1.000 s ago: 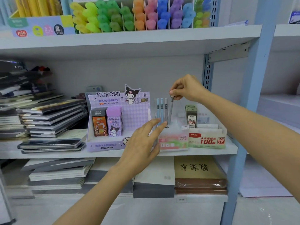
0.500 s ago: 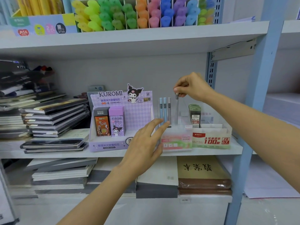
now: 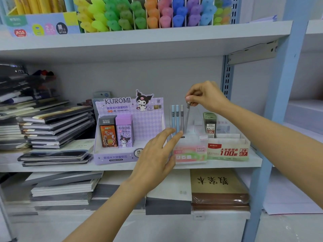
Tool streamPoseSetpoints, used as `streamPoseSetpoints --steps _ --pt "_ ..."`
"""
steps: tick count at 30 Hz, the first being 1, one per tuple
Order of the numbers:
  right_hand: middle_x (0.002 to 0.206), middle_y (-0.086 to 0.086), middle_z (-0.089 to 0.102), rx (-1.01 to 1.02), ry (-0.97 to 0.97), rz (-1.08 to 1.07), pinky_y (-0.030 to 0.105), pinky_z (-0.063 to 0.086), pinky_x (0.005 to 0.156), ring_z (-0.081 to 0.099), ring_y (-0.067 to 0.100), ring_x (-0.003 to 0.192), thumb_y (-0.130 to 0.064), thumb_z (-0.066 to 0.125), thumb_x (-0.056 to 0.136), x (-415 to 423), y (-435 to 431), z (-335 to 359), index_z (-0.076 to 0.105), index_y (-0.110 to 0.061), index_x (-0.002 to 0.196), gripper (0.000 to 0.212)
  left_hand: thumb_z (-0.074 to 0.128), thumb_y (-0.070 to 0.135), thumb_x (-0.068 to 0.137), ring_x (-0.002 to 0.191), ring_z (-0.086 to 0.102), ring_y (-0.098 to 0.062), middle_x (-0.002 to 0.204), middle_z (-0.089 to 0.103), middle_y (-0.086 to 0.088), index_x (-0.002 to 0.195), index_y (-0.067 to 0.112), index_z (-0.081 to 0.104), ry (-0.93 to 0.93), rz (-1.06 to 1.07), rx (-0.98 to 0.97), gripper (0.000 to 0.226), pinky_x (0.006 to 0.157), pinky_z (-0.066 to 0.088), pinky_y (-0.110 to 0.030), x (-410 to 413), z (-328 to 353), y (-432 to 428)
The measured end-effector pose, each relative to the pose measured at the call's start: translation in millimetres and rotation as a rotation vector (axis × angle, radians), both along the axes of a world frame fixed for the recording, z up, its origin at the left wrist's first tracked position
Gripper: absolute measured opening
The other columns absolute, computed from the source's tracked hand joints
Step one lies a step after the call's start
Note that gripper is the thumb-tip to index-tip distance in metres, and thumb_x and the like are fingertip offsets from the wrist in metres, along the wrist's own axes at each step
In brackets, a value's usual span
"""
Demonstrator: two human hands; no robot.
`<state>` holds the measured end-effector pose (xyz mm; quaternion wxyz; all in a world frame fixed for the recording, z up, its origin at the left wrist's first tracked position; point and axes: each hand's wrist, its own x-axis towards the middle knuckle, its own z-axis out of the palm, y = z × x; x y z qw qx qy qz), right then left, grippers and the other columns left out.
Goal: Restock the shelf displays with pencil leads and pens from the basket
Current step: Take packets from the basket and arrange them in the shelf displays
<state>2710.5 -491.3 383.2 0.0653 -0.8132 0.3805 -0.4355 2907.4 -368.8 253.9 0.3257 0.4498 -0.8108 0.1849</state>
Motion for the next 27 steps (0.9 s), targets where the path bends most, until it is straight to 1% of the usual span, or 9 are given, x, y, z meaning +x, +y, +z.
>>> streamPoseSetpoints --steps 4,8,12,17,20,22,24,27 --pt "0.081 0.011 0.073 -0.065 0.052 -0.019 0.021 0.058 0.072 0.07 0.018 0.071 -0.012 0.069 0.088 8.3 -0.7 6.7 0.072 -0.001 0.097 0.015 0.059 0.014 0.092 0.132 0.042 -0.019 0.149 0.038 -0.003 0.148 0.021 0.037 0.009 -0.001 0.004 0.061 0.103 0.039 -0.032 1.2 -0.1 1.5" --pt "0.08 0.009 0.073 -0.065 0.021 -0.01 0.022 0.059 0.073 0.071 0.014 0.071 -0.013 0.07 0.087 -1.1 -0.2 7.0 0.072 -0.003 0.097 0.015 0.059 0.014 0.092 0.131 0.041 -0.019 0.149 0.038 -0.003 0.148 0.021 0.036 0.0 0.004 0.0 0.061 0.103 0.038 -0.03 1.9 0.2 2.2" --pt "0.082 0.01 0.072 -0.05 0.002 -0.009 0.024 0.059 0.075 0.071 0.017 0.074 -0.012 0.068 0.088 0.0 0.2 -3.8 0.071 -0.001 0.098 0.015 0.058 0.014 0.091 0.131 0.042 -0.019 0.149 0.038 -0.003 0.148 0.021 0.037 -0.001 0.008 0.002 0.061 0.102 0.038 -0.03 -0.1 0.7 2.5" --pt "0.079 0.009 0.073 -0.002 0.062 -0.02 0.016 0.057 0.069 0.071 0.012 0.069 -0.014 0.07 0.087 -5.4 -2.2 1.9 0.071 -0.003 0.095 0.013 0.059 0.013 0.091 0.131 0.043 -0.019 0.148 0.039 -0.004 0.147 0.019 0.038 0.002 0.005 -0.001 0.06 0.102 0.038 -0.03 -0.8 0.9 2.9" --pt "0.08 0.007 0.073 0.03 0.084 -0.019 0.023 0.059 0.073 0.071 0.011 0.07 -0.014 0.071 0.085 -0.4 -4.6 -4.5 0.07 -0.005 0.098 0.016 0.059 0.013 0.091 0.131 0.042 -0.019 0.148 0.039 -0.004 0.147 0.018 0.038 -0.002 0.004 -0.003 0.06 0.102 0.038 -0.03 0.0 1.5 2.3" --pt "0.079 0.006 0.072 0.018 0.032 -0.022 0.024 0.059 0.073 0.07 0.011 0.071 -0.014 0.073 0.084 5.7 -6.9 -11.0 0.068 -0.007 0.101 0.02 0.059 0.013 0.091 0.131 0.042 -0.019 0.149 0.039 -0.004 0.147 0.019 0.038 0.001 0.003 -0.002 0.06 0.102 0.038 -0.031 0.6 0.9 2.3" --pt "0.079 0.002 0.071 -0.054 -0.02 -0.075 0.024 0.058 0.075 0.068 0.009 0.072 -0.016 0.075 0.082 6.9 -10.8 -16.2 0.07 -0.009 0.095 0.015 0.058 0.014 0.092 0.132 0.042 -0.019 0.149 0.038 -0.004 0.148 0.02 0.037 0.001 0.001 -0.006 0.06 0.103 0.039 -0.032 0.5 0.1 2.2" --pt "0.086 0.0 0.066 -0.131 0.012 -0.167 0.03 0.055 0.079 0.061 0.01 0.077 -0.02 0.076 0.082 5.1 -13.4 -25.9 0.073 -0.012 0.085 0.01 0.059 0.013 0.091 0.131 0.043 -0.02 0.148 0.04 -0.005 0.147 0.019 0.038 -0.003 -0.004 -0.023 0.061 0.101 0.04 -0.032 -0.8 -1.0 1.1"
